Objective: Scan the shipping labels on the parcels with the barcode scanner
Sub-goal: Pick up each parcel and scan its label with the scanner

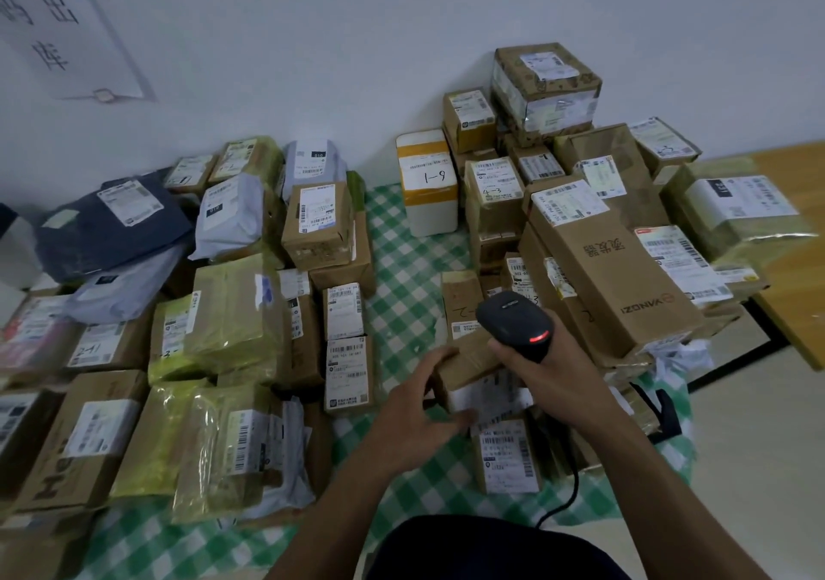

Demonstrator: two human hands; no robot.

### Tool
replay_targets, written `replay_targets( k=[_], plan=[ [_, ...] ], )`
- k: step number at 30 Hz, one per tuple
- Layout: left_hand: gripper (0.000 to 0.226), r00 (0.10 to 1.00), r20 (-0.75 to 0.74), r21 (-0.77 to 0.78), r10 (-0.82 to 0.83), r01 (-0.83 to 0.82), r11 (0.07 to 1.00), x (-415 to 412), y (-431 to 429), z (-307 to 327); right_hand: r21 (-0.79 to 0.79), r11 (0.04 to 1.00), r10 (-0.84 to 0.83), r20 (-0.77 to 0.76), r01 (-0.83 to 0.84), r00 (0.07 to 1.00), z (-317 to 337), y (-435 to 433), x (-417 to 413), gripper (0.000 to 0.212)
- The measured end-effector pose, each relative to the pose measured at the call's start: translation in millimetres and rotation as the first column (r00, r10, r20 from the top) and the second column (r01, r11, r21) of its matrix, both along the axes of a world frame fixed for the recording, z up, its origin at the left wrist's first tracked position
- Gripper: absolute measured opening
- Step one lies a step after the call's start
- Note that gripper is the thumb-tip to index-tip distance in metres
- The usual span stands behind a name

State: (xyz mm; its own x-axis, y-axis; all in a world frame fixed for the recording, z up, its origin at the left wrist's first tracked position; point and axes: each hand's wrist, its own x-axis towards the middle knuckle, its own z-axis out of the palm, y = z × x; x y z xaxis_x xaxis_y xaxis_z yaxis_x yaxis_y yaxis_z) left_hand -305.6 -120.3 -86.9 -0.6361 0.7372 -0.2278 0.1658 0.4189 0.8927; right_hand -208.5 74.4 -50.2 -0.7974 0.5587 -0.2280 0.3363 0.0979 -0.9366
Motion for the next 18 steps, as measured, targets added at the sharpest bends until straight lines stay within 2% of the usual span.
replay_targets(
  k=[2, 4, 7, 11, 14, 18],
  plan=[
    [0.062, 0.999, -0.039, 0.012, 0.031, -0.03, 0.999, -2, -1, 0, -0.011, 1.0, 0.021, -0.002, -0.021, 1.0, 1, 1, -1, 0.053],
    [0.053, 0.995, -0.018, 0.038, 0.099, -0.099, 0.994, -5, 0, -4, -0.026, 0.999, 0.038, -0.007, -0.038, 0.999, 2, -1, 0, 0.051],
    [0.043, 0.966, 0.145, 0.068, 0.214, -0.225, 0.972, -11, 2, -10, -0.073, 0.997, -0.001, -0.046, -0.002, 0.999, 2, -2, 3, 0.048],
    [0.033, 0.829, 0.376, 0.12, 0.414, -0.487, 0.865, -23, 1, -15, -0.08, 0.996, 0.033, -0.057, -0.037, 0.998, 6, -2, 4, 0.047],
    [0.041, 0.761, 0.431, 0.138, 0.485, -0.587, 0.798, -34, -2, -17, -0.071, 0.995, 0.066, -0.027, -0.068, 0.997, 8, -2, 4, 0.047],
    [0.065, 0.678, 0.551, 0.223, 0.486, -0.681, 0.697, -48, 0, -15, -0.109, 0.987, 0.121, 0.021, -0.119, 0.992, 9, -6, 1, 0.049]
  ],
)
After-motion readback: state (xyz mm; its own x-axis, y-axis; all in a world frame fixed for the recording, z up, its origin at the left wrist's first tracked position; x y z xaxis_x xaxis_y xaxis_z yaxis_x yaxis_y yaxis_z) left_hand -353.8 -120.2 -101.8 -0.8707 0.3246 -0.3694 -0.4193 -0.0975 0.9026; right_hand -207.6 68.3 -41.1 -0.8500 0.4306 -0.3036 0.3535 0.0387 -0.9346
